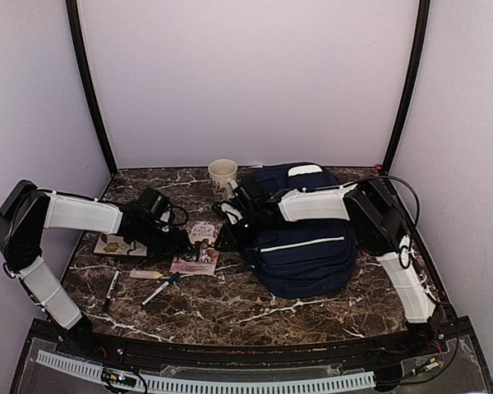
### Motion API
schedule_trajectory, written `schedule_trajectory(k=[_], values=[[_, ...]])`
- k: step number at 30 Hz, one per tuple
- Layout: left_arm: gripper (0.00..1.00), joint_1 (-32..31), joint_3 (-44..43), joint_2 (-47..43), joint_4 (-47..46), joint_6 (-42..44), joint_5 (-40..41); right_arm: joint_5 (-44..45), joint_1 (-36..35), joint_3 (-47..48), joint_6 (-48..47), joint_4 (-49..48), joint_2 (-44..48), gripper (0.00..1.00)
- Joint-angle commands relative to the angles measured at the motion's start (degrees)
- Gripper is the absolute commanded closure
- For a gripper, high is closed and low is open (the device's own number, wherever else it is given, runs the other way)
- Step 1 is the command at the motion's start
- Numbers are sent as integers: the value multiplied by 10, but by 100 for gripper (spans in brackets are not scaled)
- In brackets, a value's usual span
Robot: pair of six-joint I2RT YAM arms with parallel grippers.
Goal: Pack the student bag
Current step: Pick up the book at the center of the board.
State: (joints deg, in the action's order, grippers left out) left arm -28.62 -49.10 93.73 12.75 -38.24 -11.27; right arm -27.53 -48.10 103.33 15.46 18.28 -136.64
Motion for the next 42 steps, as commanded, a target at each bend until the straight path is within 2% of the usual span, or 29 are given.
schedule_trajectory(k=[1,5,9,12,16,21,25,29,31,32,36,37,39,42], values=[[22,-1,40,15,-8,-28,-37,58,0,-4,14,47,-53,72],[22,7,66,11,-74,-64,-76,112,0,-21,31,57,-63,85],[20,17,100,15,-174,-108,-109,102,0,-27,36,60,-76,86],[23,19,112,27,-261,-134,-147,89,-1,-31,35,61,-90,86],[33,20,117,21,-310,-155,-164,84,-2,-38,35,58,-96,86],[46,20,126,-27,-310,-161,-133,81,-2,-37,33,59,-101,86],[48,19,150,-54,-360,-174,-127,75,-4,-37,32,59,-105,86],[50,19,172,-50,-456,-206,-153,74,-5,-37,31,58,-106,86],[62,20,179,-50,-485,-215,-153,72,-5,-39,32,57,-105,86],[66,19,177,-50,-488,-216,-153,70,-4,-38,33,57,-104,86],[66,18,180,-64,-520,-214,-150,67,-6,-34,33,57,-108,87],[63,18,185,-73,-535,-213,-145,67,-5,-34,34,58,-108,87],[51,16,190,-94,-531,-208,-118,67,-5,-34,33,58,-109,87],[44,14,200,-123,-532,-190,-92,66,-5,-34,32,58,-109,87]])
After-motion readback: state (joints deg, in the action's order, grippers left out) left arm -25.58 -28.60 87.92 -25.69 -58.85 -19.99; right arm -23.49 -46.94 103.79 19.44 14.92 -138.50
